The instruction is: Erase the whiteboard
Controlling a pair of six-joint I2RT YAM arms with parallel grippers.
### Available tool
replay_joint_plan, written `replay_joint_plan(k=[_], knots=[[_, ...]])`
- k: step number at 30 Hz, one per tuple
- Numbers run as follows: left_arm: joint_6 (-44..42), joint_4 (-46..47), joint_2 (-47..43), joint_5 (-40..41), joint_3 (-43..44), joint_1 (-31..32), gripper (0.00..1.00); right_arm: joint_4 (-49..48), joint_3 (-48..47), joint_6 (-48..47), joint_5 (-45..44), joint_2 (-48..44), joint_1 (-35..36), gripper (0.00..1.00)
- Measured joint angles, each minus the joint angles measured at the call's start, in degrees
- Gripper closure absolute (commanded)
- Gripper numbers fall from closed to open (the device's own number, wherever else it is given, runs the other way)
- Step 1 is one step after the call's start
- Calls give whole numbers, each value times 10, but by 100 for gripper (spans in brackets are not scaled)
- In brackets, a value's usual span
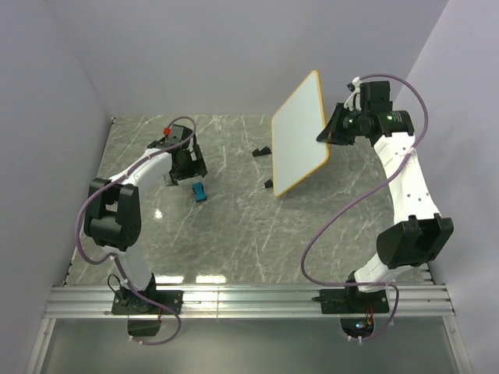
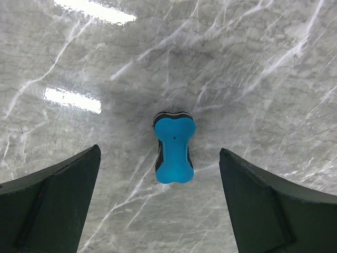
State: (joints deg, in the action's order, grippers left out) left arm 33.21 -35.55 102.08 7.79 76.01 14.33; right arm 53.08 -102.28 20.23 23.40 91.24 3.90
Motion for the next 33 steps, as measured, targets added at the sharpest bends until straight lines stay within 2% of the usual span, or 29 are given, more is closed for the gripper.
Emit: replay_joint_plan(k=[5,15,33], knots=[[0,7,2,-4,0,0,1,18,34,-27,-4,-23,2,100],[-10,10,2,-5,0,0,2,13,44,-55,-14,-31,12,100],[-27,16,0,-4,-9,-7,1,-38,10,-93,-76,38,47,100]])
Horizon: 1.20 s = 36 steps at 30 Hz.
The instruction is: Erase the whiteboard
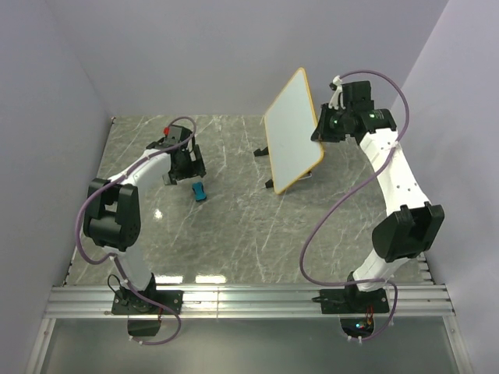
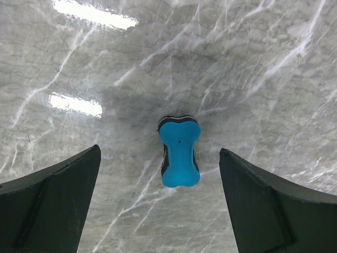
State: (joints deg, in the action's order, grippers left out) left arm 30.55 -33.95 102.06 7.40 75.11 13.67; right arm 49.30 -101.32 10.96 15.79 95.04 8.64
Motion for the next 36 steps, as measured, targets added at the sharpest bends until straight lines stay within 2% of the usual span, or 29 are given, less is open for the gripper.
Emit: replay_joint_plan(k=[6,12,18,26,31,34,36], knots=[[-10,1,0,0,0,-6,1,-12,7,-17,-63,-16,63,100],[-14,3,-6,0,-7,-9,1,-28,76,-45,-98,-85,121,100],[-14,3,-13,0,-9,-10,1,-19,80,-34,-84,-86,90,100],[-14,8,-40,0,-38,-10,1,-26,45,-8,-7,-37,35,100],[-14,9,-47,-1,-65,-13,1,-34,6,-1,18,8,23,100],[-14,13,-50,-1,-70,-16,1,-50,16,4,24,7,19,100],[-14,16,-55,-1,-73,-20,1,-78,45,12,27,-10,17,86]])
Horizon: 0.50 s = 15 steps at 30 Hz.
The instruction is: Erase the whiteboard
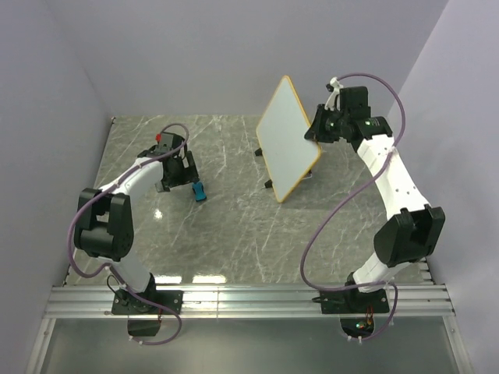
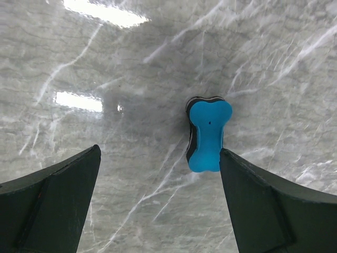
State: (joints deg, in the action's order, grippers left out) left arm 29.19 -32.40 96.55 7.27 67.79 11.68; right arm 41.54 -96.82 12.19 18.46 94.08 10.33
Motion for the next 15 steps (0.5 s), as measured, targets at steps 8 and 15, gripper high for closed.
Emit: replay_joint_plan(k=[8,15], knots=[[0,5,-11,-2,-1,-9,1,-14,108,22,0,-35,-5,65],[0,5,-11,-5,0,-9,1,2,125,32,1,-28,-6,65]])
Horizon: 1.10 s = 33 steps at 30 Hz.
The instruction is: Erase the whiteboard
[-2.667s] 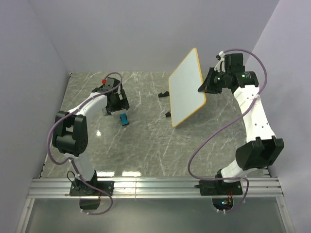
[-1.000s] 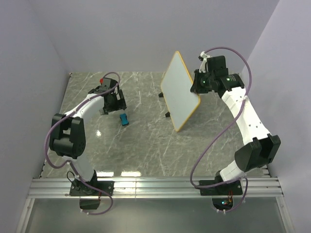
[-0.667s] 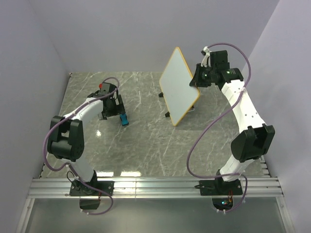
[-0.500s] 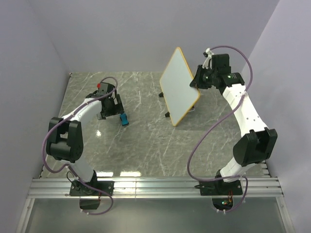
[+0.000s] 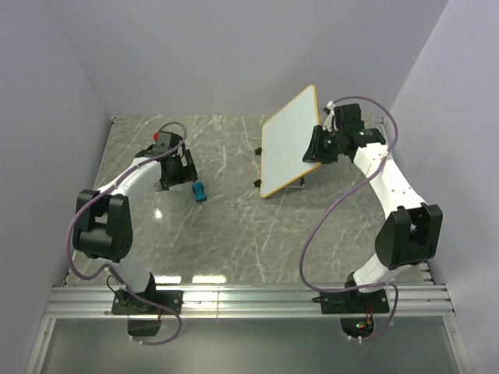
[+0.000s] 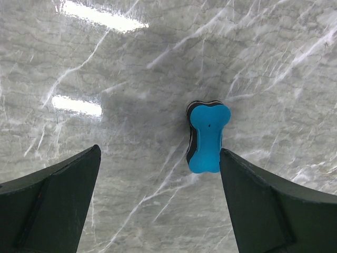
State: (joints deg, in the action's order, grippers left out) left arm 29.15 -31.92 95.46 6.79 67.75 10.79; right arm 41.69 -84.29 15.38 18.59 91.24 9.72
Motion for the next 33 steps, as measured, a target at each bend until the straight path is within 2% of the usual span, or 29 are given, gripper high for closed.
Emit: replay_joint_plan(k=[3,9,10,13,33], knots=[[0,-1,0,0,1,0,1,0,0,0,-2,0,0,65],[0,-1,1,0,14,-2,1,11,0,-6,-26,0,-4,31],[0,-1,2,0,17,-3,0,15,0,-8,-31,0,-4,19],[0,0,4,0,23,-3,1,21,3,-13,-46,-5,-7,4],[2,-4,3,-1,28,-3,1,31,30,-12,-100,-103,-10,0]])
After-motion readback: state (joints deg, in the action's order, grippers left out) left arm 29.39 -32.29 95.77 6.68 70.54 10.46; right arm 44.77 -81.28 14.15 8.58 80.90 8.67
